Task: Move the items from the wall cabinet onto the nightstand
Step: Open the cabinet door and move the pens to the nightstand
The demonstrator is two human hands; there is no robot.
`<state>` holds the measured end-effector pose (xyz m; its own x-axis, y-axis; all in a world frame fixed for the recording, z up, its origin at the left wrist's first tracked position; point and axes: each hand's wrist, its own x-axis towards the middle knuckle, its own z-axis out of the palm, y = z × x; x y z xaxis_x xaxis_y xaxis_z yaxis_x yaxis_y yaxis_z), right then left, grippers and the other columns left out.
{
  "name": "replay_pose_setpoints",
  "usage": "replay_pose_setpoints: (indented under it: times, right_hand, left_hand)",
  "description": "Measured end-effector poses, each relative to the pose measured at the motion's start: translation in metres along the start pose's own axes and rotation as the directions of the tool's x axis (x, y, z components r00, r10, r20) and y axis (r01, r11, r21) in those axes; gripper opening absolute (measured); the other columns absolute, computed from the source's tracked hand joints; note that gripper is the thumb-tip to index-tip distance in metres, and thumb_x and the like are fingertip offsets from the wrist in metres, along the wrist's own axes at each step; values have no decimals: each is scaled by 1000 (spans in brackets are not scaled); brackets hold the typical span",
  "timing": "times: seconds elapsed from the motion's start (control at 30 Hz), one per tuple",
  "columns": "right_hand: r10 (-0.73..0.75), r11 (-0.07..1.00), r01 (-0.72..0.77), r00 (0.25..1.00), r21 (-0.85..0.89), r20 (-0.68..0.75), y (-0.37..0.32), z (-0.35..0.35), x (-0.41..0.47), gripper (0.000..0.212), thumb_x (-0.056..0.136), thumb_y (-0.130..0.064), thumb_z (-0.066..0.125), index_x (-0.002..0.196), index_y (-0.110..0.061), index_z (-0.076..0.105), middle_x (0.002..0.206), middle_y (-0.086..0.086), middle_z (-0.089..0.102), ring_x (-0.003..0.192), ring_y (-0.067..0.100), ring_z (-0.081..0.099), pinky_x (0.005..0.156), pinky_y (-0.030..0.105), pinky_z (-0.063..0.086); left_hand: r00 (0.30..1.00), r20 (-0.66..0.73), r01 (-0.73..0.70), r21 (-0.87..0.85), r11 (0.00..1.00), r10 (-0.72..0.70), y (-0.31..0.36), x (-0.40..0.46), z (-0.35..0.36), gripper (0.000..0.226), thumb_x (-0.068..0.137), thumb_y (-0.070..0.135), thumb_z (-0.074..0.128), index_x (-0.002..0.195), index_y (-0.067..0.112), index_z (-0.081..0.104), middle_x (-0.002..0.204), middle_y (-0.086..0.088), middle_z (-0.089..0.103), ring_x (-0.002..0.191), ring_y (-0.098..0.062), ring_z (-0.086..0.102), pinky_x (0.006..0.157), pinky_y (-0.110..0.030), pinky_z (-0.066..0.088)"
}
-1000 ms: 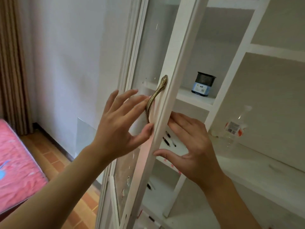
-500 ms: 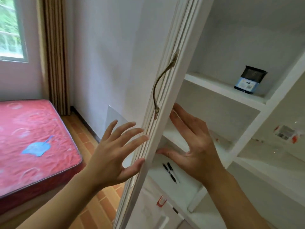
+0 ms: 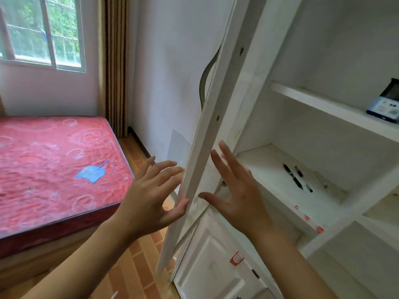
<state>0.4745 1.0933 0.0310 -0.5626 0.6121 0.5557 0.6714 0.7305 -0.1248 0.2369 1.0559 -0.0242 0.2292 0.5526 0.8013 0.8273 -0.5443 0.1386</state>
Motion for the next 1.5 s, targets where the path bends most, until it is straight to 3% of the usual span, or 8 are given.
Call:
replay_pose_setpoints:
  times: [0.27,0.43,0.6,0.77,0.97,1.3,1.5]
  right_hand:
    - [-5,999,13,981,-44,195,-1,56,2,92,95,-63,62,164,-42,7,171,-18,-16,160,11,5,122,41,15]
    - [52,998,-34,940,-60,336,-2,87,6,88,99,-60,56,164,-44,-1,167,-23,-27,160,12,1,127,48,20]
    - [95,995,-76,928,-67,361,-4,101,19,85,100,-55,55,165,-41,2,166,-24,-28,160,15,2,125,54,26]
    - [117,993,-98,927,-72,356,-4,105,16,82,99,-57,53,165,-41,7,167,-22,-26,160,15,1,124,59,25]
    - [130,991,-112,922,-72,364,-1,111,5,81,100,-54,53,164,-41,6,171,-20,-12,160,12,1,127,53,20]
    - [236,971,-232,864,-66,446,20,140,-51,75,100,-59,47,164,-38,13,171,-20,-1,158,9,11,125,47,19]
    - [339,934,-349,812,-71,476,25,151,-83,75,101,-55,50,165,-33,16,173,-14,2,158,11,8,125,45,20]
  left_hand:
    - [984,32,171,135,976,-176,-42,-38,3,41,94,43,63,122,14,70,125,-1,69,124,-24,59,115,-53,35]
    - [960,3,276,191,942,-281,-63,-52,9,36,94,39,64,123,18,66,123,-1,70,120,-24,60,109,-59,40]
    - [936,6,344,202,917,-352,-86,-52,15,33,94,39,57,115,17,69,114,-1,72,111,-28,63,100,-59,45]
    - [943,6,325,190,926,-333,-88,-56,21,28,95,37,61,112,17,71,111,0,72,108,-27,63,99,-57,45]
    - [933,53,342,183,922,-357,-84,-70,21,32,97,40,61,118,17,70,115,-1,72,112,-28,61,101,-57,43]
    - [892,246,343,174,923,-378,-49,-145,31,44,92,42,62,127,16,67,127,-3,65,118,-29,60,101,-51,45]
    - [881,366,287,94,953,-301,-28,-144,44,43,94,43,58,128,18,65,128,-2,65,120,-26,58,103,-47,47]
